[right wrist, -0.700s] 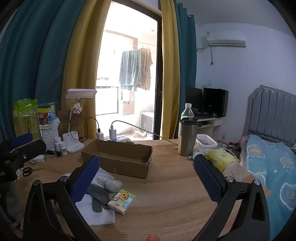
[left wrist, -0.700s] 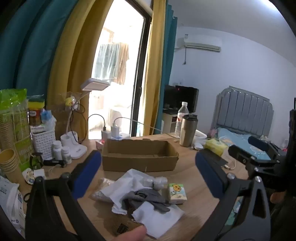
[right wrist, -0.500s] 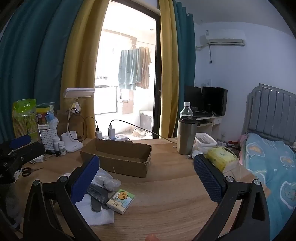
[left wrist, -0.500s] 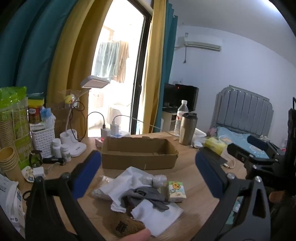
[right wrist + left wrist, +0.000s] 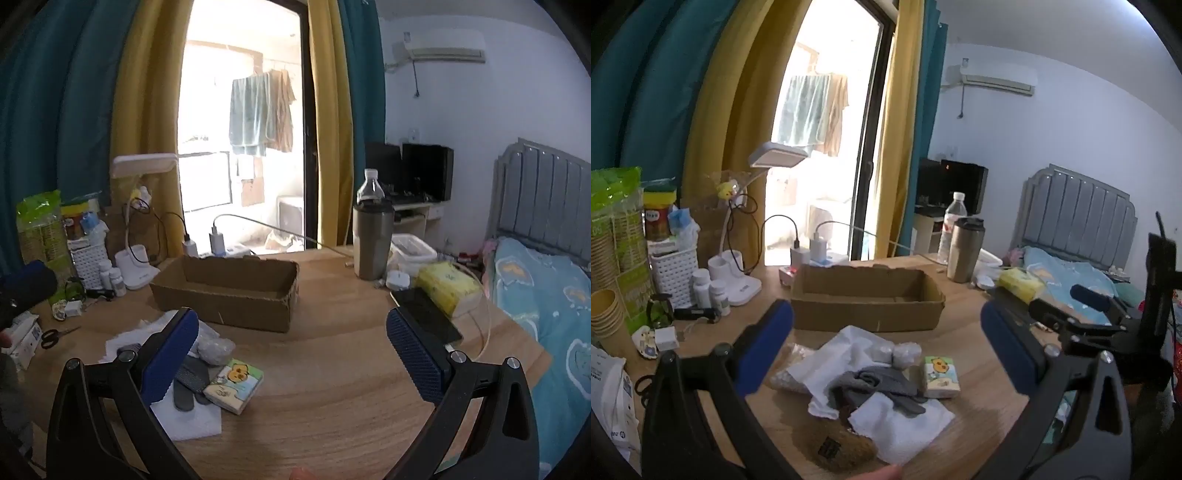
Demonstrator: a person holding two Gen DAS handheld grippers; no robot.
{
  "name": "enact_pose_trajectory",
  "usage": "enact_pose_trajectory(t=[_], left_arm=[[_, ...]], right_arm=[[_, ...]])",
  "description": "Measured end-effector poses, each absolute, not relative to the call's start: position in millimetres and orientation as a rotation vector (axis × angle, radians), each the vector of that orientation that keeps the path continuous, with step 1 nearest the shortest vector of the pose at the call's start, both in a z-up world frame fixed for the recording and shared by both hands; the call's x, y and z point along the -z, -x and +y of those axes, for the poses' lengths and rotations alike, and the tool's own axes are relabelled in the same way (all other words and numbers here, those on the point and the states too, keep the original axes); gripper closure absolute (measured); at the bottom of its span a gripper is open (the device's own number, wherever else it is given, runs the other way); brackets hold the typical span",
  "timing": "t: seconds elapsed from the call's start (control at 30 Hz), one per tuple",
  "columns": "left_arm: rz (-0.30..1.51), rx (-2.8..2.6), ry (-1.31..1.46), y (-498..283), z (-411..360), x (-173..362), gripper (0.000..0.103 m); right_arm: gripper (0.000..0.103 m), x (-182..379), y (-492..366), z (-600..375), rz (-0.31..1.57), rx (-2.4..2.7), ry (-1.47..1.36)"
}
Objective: Organize soft objects
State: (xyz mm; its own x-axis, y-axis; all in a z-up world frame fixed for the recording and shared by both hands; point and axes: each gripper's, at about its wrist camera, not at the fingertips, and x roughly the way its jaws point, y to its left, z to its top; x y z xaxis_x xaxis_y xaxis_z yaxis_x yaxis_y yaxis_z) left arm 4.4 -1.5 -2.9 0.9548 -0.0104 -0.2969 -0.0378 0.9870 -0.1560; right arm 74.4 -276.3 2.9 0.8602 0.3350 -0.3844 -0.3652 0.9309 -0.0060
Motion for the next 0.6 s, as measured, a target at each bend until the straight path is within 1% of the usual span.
enact_pose_trajectory(t=[0.2,0.6], left_arm=[[0.306,-0.012,0.170,-3,1,5,0.000],[0.332,-0.042,0.182,-6,12,11,0.000]], right_arm=[[0.000,3,-78,-276,0.401,-0.357,0.086],[0.000,-4,-71,-264,0.385,-0.378,0.114]])
